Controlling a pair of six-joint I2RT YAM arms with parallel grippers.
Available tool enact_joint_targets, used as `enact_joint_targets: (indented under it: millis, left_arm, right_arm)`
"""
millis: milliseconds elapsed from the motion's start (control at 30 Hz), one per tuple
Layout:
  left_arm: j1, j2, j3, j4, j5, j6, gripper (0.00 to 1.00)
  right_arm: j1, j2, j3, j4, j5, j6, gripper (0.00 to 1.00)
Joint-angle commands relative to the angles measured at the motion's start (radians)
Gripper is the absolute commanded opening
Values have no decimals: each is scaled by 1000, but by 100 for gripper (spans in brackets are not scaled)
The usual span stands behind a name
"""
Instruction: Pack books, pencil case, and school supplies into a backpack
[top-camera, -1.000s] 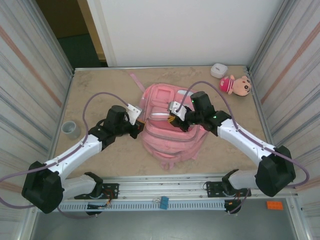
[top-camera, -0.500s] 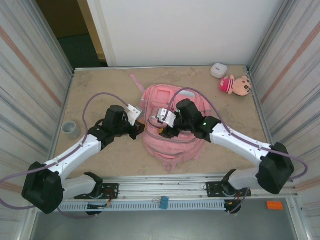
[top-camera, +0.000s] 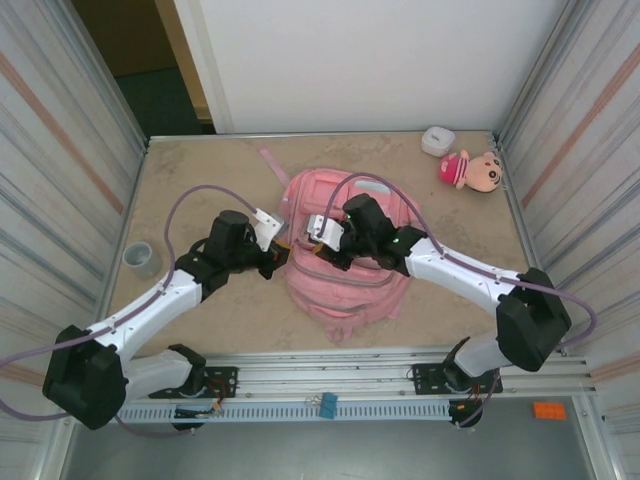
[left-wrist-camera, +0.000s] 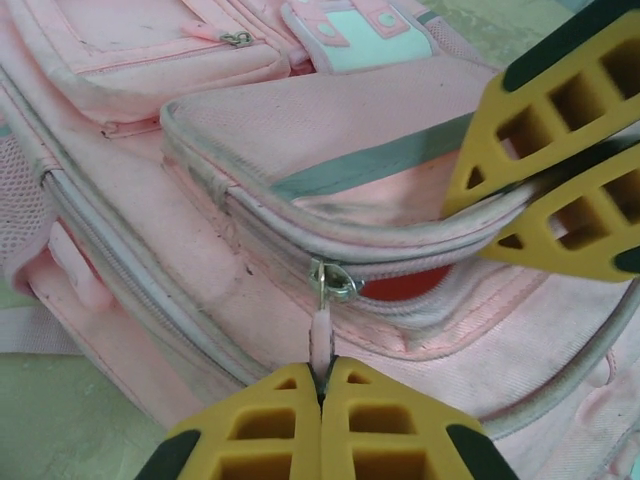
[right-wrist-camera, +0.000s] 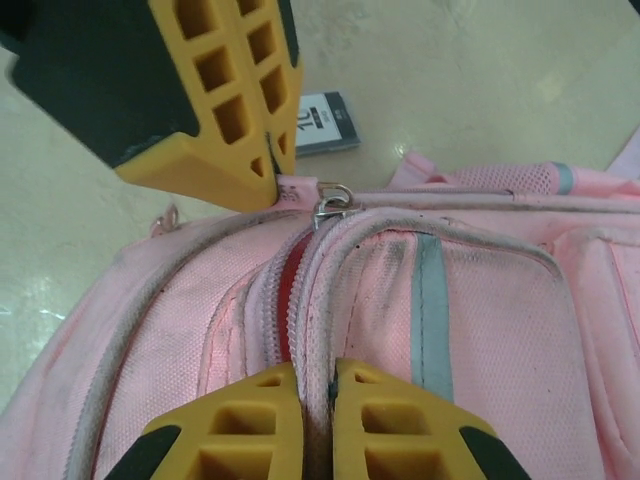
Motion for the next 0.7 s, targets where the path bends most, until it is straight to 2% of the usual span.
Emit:
enact_joint_targets:
  millis: [0, 133, 367, 500, 567, 667]
  left_arm:
    - [44, 28, 30, 24, -59, 33, 0]
    - [56, 82, 57, 46, -63, 78, 0]
    - [64, 192, 115, 82, -76, 105, 1]
    - [63, 225, 136, 94, -42, 81, 4]
    - [63, 216, 137, 97, -19, 58, 11]
    - [63, 161, 126, 87, 29, 38, 30]
  right_arm:
    - [-23, -80, -7, -66, -176, -68, 0]
    - [-55, -108, 1, -162, -262, -130, 0]
    - [-111, -154, 14, -216, -420, -187, 0]
    - [-126, -153, 19, -210, -417, -169, 0]
    - [-127, -149, 17, -204, -374, -154, 0]
    - [-139, -149, 9, -197, -362, -142, 0]
